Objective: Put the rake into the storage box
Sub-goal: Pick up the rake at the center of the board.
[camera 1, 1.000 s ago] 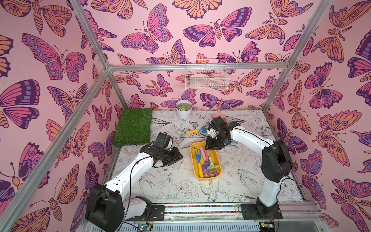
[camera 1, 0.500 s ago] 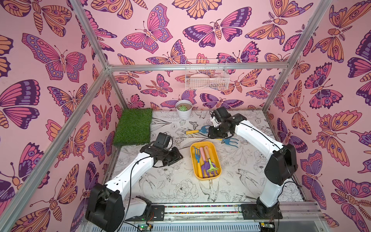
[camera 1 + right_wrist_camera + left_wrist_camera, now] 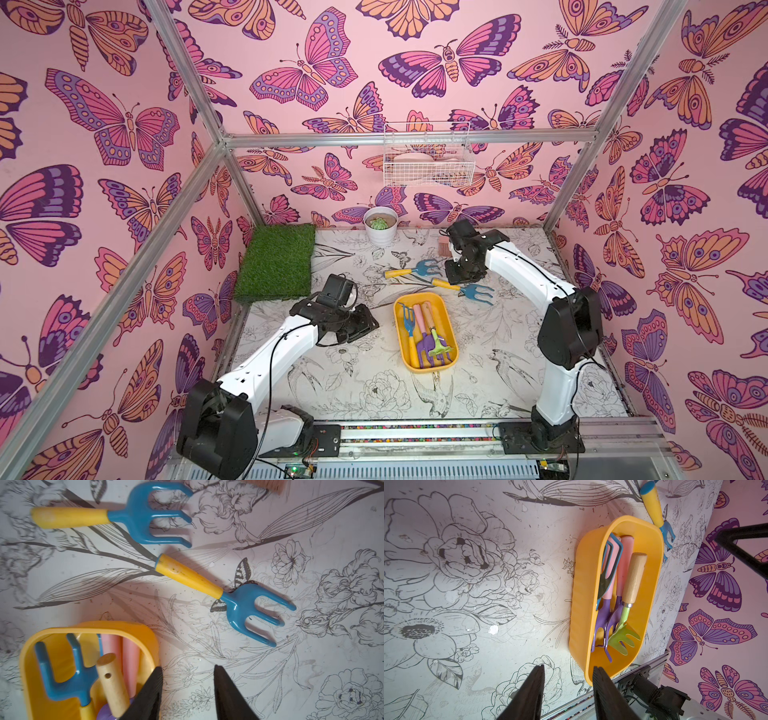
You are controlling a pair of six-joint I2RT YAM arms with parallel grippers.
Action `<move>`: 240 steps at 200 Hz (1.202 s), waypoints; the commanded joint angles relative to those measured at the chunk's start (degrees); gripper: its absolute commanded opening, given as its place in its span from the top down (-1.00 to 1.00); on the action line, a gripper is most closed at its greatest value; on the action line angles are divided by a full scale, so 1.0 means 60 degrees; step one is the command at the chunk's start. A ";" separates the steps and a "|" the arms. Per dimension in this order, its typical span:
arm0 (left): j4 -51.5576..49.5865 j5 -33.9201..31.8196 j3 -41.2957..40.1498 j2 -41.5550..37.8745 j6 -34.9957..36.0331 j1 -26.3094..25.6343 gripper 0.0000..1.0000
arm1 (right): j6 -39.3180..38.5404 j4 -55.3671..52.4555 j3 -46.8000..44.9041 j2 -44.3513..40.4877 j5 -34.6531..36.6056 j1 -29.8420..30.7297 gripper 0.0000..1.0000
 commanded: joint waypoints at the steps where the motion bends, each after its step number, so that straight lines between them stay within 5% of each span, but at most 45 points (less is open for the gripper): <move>1: -0.0203 0.0054 -0.0042 -0.0237 0.0120 -0.0026 0.12 | -0.0754 -0.0383 0.0230 0.0555 0.0236 -0.0136 0.03; 96: -0.0642 0.0066 -0.0107 -0.0597 0.0247 -0.0011 0.10 | -0.2131 -0.0162 0.1527 0.2328 0.0355 -0.0277 -0.12; 240: -0.0789 0.0016 0.0311 0.0046 0.0256 -0.0011 0.11 | -0.2459 -0.0710 0.3323 0.4180 -0.0139 -0.0537 -0.14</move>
